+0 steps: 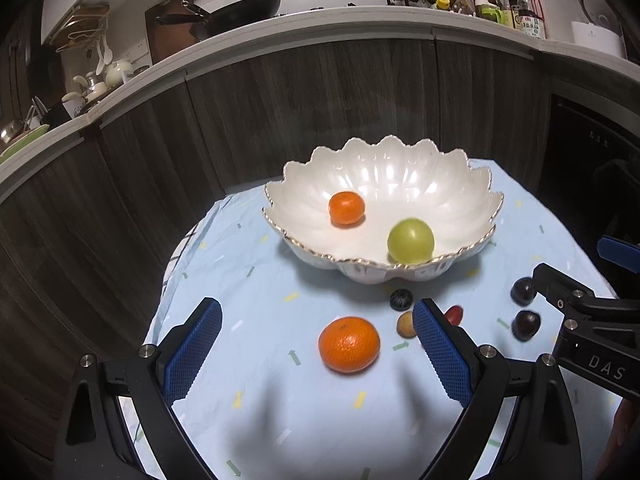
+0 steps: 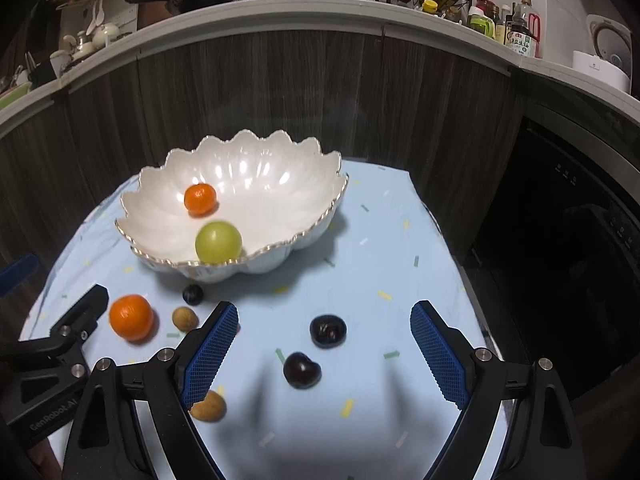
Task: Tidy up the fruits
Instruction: 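Grasp the second mandarin with the left tool while the right tool grasps a dark cherry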
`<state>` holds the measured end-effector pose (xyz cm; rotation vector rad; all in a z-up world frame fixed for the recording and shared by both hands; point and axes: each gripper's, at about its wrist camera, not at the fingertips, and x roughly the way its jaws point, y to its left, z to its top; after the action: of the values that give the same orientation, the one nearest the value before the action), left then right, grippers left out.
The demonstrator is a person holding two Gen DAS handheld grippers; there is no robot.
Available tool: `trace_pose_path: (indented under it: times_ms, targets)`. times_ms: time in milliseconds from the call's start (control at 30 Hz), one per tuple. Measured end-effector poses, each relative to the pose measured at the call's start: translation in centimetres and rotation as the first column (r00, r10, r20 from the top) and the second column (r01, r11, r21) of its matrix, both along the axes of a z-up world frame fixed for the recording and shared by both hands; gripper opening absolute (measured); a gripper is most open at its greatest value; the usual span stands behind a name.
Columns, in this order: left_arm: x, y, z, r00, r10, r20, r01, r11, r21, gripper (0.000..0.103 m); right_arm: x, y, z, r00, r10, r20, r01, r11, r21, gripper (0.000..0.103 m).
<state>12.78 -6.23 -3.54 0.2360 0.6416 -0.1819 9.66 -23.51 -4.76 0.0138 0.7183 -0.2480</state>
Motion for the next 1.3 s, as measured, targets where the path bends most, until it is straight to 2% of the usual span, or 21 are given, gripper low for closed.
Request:
trace_pose_path:
  times_ms: [133,400,700,933,1067,1300]
  targets:
    - [0.5,0.0,-1.4,1.0,-0.002,-0.028,0.002,1.0,0.006,0.097,0.2,0.1,-1.5,1.0,-0.003,-0.03,0.003,1.0,0.009,0.088]
    - [1.4,0.2,-3.1,0.999,-0.007,-0.052,0.007,1.0,0.002,0.097,0.7,0.0,-3.7,0.997,-0.024,-0.079,0.026,0.999,0.025,0.077]
    - [2.5,-0.4,-5.0,0.994,-0.019,-0.109,0.021,1.0,0.02,0.091,1.2,-0.2,-5.8,0.992,-0.023,-0.125,0.031,0.998,0.061,0.072]
    - [3.2,-1.2,-6.1,0.987,-0.033,-0.159,0.039,0.999,0.037,0.082,1.5,-0.7,-6.4,0.989,-0.025,-0.143,0.038,0.996,0.084,0.066]
    - [3.5,-1.4,-6.6,0.982,-0.038,-0.187,0.045,0.998,0.036,0.073,1.7,-0.8,-6.6,0.988,-0.02,-0.151,0.035,0.995,0.095,0.059]
    - [4.1,-1.4,-7.2,0.972,-0.043,-0.229,0.051,0.998,0.028,0.066,1.8,-0.8,-6.9,0.987,-0.013,-0.162,0.03,0.994,0.105,0.051]
